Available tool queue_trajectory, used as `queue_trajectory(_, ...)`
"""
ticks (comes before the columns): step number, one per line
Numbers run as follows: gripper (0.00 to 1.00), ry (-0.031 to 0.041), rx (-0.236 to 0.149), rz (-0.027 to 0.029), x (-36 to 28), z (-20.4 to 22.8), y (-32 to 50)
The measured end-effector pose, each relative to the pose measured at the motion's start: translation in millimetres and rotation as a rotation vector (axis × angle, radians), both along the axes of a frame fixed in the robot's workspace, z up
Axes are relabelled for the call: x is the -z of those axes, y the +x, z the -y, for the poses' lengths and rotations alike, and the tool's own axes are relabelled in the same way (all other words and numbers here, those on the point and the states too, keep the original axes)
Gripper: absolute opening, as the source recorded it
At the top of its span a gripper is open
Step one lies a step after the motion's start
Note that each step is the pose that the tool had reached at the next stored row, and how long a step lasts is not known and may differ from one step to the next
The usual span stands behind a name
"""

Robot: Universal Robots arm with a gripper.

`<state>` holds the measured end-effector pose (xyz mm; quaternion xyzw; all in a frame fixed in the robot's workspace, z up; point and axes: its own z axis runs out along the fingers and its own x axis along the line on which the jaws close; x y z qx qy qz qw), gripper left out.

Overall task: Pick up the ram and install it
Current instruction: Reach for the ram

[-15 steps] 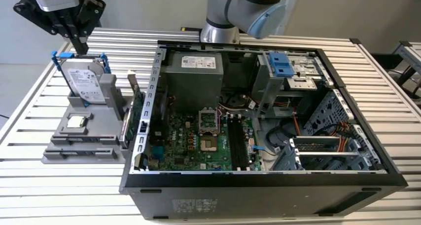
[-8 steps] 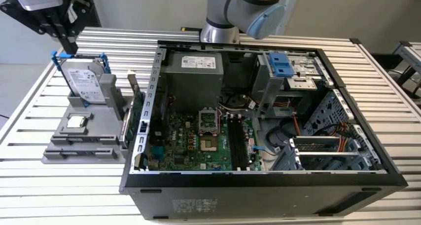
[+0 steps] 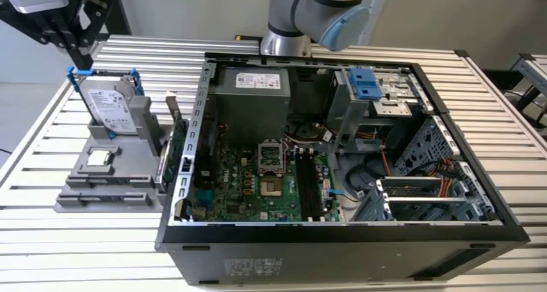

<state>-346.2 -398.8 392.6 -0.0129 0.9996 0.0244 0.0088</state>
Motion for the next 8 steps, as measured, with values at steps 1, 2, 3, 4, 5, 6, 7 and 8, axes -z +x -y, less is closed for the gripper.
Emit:
queue_trajectory(1, 0.00, 0.0000, 0.000, 0.0000, 0.0, 0.0, -1.4)
queue_trajectory(2, 0.00, 0.0000, 0.001, -0.0001, 0.0, 0.0, -2.3)
queue_trajectory(3, 0.00, 0.0000, 0.001, 0.0000, 0.0, 0.0, -2.8)
queue_trajectory(4, 0.00, 0.0001, 0.001, 0.0000, 0.0, 0.0, -2.8)
queue_trajectory(5, 0.00, 0.0000, 0.001, 0.0000, 0.0, 0.0, -2.9)
queue_trajectory(6, 0.00, 0.0000, 0.001, -0.0001, 0.0, 0.0, -3.1)
queue_trajectory(7, 0.00, 0.0001, 0.001, 0.0000, 0.0, 0.0, -3.2)
queue_trajectory(8, 0.00, 0.0000, 0.001, 0.0000, 0.0, 0.2, -3.3)
